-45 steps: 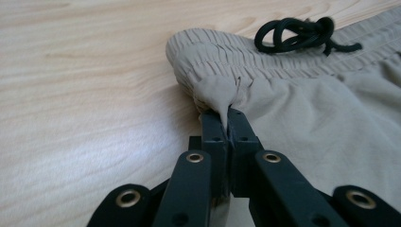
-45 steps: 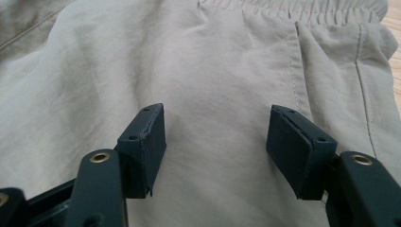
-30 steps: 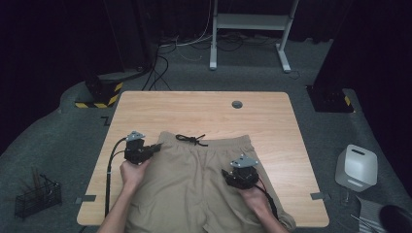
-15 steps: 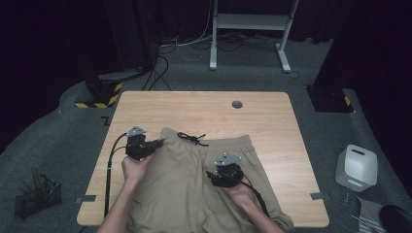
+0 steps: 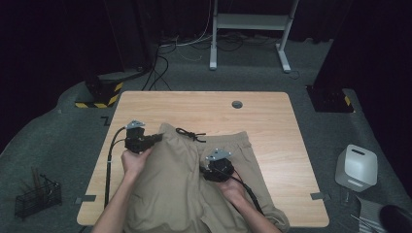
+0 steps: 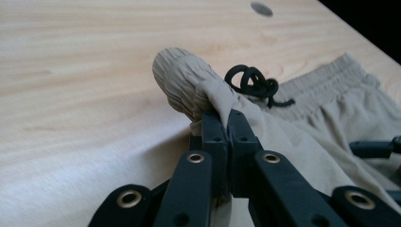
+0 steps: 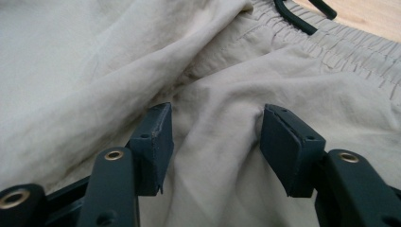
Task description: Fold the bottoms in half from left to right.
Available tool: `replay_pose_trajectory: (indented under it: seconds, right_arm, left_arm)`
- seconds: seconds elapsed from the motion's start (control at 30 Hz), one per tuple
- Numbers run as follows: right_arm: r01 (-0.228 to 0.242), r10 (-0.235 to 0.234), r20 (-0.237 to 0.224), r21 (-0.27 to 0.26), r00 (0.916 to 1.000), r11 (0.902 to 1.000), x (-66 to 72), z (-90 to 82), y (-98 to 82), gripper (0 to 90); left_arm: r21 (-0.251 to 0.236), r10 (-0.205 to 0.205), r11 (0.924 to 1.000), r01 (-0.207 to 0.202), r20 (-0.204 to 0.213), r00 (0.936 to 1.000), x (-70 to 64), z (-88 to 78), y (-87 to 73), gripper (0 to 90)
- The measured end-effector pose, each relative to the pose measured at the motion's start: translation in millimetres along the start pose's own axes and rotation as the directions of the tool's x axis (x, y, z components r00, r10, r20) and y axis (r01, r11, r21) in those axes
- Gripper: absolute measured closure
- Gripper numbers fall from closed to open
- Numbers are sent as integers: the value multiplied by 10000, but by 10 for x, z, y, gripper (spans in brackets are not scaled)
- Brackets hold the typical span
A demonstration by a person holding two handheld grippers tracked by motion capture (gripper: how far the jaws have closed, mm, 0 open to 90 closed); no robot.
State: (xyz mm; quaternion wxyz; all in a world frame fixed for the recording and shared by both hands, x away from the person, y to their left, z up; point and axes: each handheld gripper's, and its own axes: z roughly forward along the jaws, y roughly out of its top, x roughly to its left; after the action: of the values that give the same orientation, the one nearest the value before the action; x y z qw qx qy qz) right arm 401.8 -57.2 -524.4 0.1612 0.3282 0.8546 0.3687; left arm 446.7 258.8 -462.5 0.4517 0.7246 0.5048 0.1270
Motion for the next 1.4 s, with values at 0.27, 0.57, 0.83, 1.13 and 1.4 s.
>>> replay_pose_trajectory:
  seconds: [0.27, 0.57, 0.83, 1.13, 1.4]
  right_arm:
    - [-64, 64, 107, -6, 9999, 10000, -33, 232, 209, 460]
    - [-705, 708, -287, 109, 9971, 9975, -100, -2, 250, 455]
    - [15, -24, 233, 386, 9997, 9993, -158, -458, 35, 452]
    - [-496, 469, 385, 730, 9982, 9961, -449, -637, -280, 436]
    - [-804, 774, 609, 488, 9951, 9956, -573, -717, -437, 424]
  left_arm:
    - [-151, 75, 9999, -80, -340, 9994, -34, 19, 227, 884]
    - [-132, 596, 9981, -600, -290, 9978, -229, 81, 284, 884]
    - [-117, 660, 9977, -665, -381, 9971, -257, 65, 279, 884]
    - [-299, 678, 9972, -687, -306, 9972, -312, 64, 272, 884]
    - [-372, 691, 9969, -695, -102, 9976, -381, 63, 276, 883]
